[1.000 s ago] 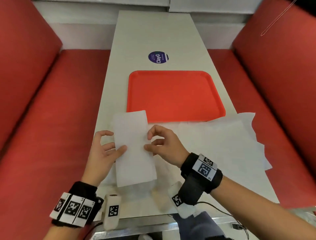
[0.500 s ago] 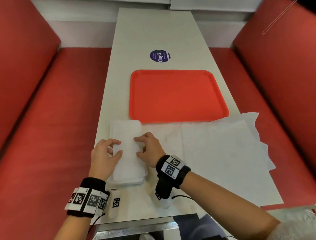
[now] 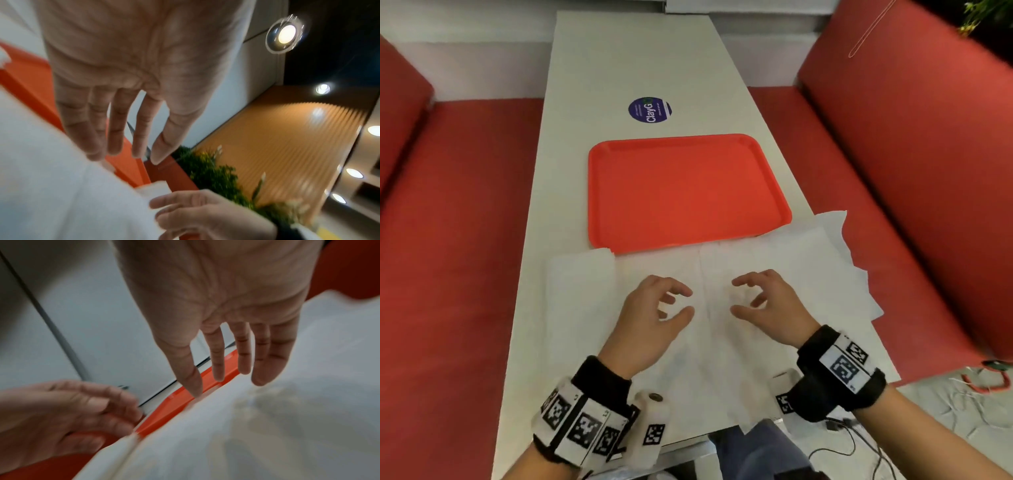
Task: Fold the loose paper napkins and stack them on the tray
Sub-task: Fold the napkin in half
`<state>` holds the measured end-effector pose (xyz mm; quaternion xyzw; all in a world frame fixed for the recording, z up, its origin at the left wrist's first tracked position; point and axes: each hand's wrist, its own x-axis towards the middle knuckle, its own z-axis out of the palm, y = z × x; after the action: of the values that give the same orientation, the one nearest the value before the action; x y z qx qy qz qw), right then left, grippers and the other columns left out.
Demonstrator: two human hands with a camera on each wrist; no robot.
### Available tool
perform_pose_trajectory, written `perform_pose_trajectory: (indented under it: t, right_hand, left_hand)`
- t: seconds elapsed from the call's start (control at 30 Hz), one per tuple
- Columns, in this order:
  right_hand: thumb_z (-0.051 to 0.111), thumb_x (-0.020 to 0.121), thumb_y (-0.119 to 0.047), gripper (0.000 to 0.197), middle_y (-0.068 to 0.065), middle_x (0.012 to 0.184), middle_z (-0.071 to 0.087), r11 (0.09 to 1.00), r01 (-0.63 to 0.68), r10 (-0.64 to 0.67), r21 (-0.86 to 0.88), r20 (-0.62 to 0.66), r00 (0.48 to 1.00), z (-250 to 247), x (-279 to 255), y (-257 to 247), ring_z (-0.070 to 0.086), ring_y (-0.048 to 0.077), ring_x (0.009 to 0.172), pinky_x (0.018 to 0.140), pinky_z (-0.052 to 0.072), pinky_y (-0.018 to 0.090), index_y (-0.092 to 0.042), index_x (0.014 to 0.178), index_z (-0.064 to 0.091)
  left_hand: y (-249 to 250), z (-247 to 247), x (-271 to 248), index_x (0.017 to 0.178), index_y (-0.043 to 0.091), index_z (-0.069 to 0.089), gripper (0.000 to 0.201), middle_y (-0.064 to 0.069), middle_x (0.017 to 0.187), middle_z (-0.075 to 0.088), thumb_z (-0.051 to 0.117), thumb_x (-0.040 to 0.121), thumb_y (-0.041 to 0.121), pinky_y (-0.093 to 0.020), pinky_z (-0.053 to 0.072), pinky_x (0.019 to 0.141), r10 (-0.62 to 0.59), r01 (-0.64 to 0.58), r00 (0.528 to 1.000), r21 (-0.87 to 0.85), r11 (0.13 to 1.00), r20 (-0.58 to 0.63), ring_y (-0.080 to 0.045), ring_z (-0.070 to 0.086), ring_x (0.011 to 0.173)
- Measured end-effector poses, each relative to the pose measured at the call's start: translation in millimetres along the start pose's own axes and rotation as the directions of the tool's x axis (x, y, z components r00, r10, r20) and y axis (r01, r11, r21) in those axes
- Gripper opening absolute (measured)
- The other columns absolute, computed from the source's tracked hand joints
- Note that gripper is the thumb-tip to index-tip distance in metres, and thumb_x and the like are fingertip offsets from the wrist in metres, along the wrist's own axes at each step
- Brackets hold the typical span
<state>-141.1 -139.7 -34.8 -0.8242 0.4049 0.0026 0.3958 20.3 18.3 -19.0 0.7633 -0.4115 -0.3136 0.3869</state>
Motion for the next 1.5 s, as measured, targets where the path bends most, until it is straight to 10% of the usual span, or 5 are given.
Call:
perform_pose_trajectory:
  t: [0.37, 0.63, 0.83, 1.07, 1.5]
  right_hand:
    - [0.088, 0.063, -0.032, 0.096, -0.003, 0.149, 0.032, 0.951, -0.148, 0.161, -0.271, 0.025, 0.987, -53.2, -3.8, 92.0, 0.03, 0.022, 0.135, 0.112, 0.028, 0.034, -0.027, 0.144, 0.038]
    - [0.086, 0.053, -0.049, 0.086, -0.01, 0.095, 0.053, 0.866, -0.191, 0.184, -0.463, -0.061, 0.981, -49.8, 1.0, 89.8, 0.043, 0.016, 0.099, 0.088, 0.029, 0.035, -0.037, 0.127, 0.043]
    - [0.083, 0.052, -0.058, 0.067, -0.006, 0.103, 0.044, 0.842, -0.187, 0.176, -0.507, -0.069, 0.982, -53.0, -3.6, 92.0, 0.038, 0.017, 0.099, 0.085, 0.029, 0.034, -0.03, 0.107, 0.055]
    - [0.094, 0.054, -0.027, 0.058, -0.003, 0.104, 0.056, 0.999, -0.017, 0.022, 0.042, -0.124, 0.992, -66.2, -14.4, 97.3, 0.056, 0.02, 0.097, 0.081, 0.044, 0.029, -0.022, 0.099, 0.058]
    - [0.076, 0.077, -0.003, 0.044, 0.013, 0.097, 0.075, 0.768, 0.059, -0.038, 0.638, -0.046, 0.998, -38.8, -30.5, 38.2, 0.073, 0.031, 0.087, 0.079, 0.06, 0.043, -0.007, 0.119, 0.064]
  left_hand:
    - [27.5, 93.6, 62.3, 0.146, 0.009, 0.029, 0.071, -0.007, 0.141, 0.03, 0.067, 0.087, 0.023, -0.033, 0.038, 0.105, -0.144, 0.007, 0.927, 0.366, 0.931, 0.347, -0.026, 0.035, 0.129]
    - [23.1, 99.8, 68.6, 0.127, 0.005, 0.039, 0.055, -0.012, 0.112, 0.054, 0.07, 0.082, 0.012, -0.036, 0.05, 0.081, -0.195, 0.004, 0.913, 0.47, 0.883, 0.36, -0.028, 0.055, 0.1]
    - [20.7, 89.9, 57.1, 0.088, 0.012, 0.059, 0.006, -0.002, 0.084, 0.057, 0.064, 0.087, 0.013, -0.023, 0.041, 0.06, -0.104, 0.003, 0.937, 0.29, 0.957, 0.332, -0.021, 0.057, 0.076]
    - [28.1, 49.4, 39.6, 0.126, 0.027, 0.057, 0.035, 0.001, 0.1, 0.07, 0.061, 0.093, 0.017, -0.024, 0.054, 0.06, 0.004, 0.015, 0.941, -0.053, 0.998, 0.339, -0.016, 0.066, 0.08]
    - [7.6, -16.4, -3.3, 0.124, 0.037, 0.047, 0.034, 0.001, 0.094, 0.075, 0.056, 0.094, 0.025, -0.029, 0.055, 0.051, -0.038, 0.131, 0.974, -0.415, 0.9, 0.224, -0.019, 0.071, 0.071]
